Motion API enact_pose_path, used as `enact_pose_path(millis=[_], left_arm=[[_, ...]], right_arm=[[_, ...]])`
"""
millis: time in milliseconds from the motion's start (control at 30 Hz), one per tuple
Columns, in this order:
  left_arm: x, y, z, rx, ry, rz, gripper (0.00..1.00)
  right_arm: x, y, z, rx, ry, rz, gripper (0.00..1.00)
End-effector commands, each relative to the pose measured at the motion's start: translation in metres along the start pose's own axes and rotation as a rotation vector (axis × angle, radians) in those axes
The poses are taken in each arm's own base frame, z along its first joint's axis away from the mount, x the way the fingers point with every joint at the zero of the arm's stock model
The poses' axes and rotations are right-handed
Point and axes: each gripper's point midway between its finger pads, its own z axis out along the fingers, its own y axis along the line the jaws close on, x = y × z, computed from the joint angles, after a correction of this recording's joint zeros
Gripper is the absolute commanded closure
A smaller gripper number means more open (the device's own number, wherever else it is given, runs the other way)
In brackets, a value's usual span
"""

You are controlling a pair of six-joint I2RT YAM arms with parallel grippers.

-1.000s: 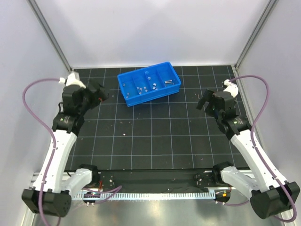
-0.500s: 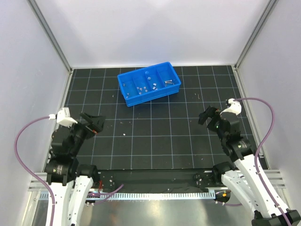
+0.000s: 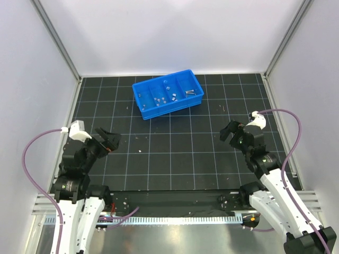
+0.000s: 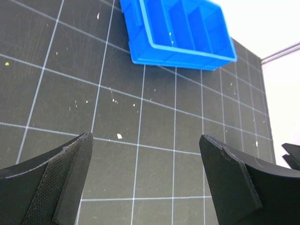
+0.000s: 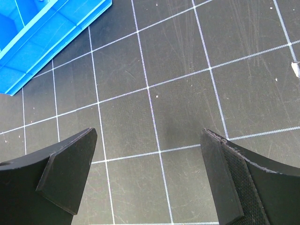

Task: Sort the screws and nuts into containers

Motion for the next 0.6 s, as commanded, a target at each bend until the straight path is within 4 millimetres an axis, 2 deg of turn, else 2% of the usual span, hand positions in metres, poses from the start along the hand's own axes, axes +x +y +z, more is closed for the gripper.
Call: enact_pose_path(millis=[0, 567], left_arm=[[0.0037, -0.0064, 0.0044, 0.036, 0.036, 0.022, 0.00], [0.0041, -0.0077, 0.0051, 0.042, 0.041, 0.022, 0.00]], right_arm=[[-0.0285, 0.0159, -0.0062, -0.048, -0.082, 0.031, 0.01], [-0.0358, 0.0106, -0.0085, -0.013, -0.108, 0.026, 0.01]])
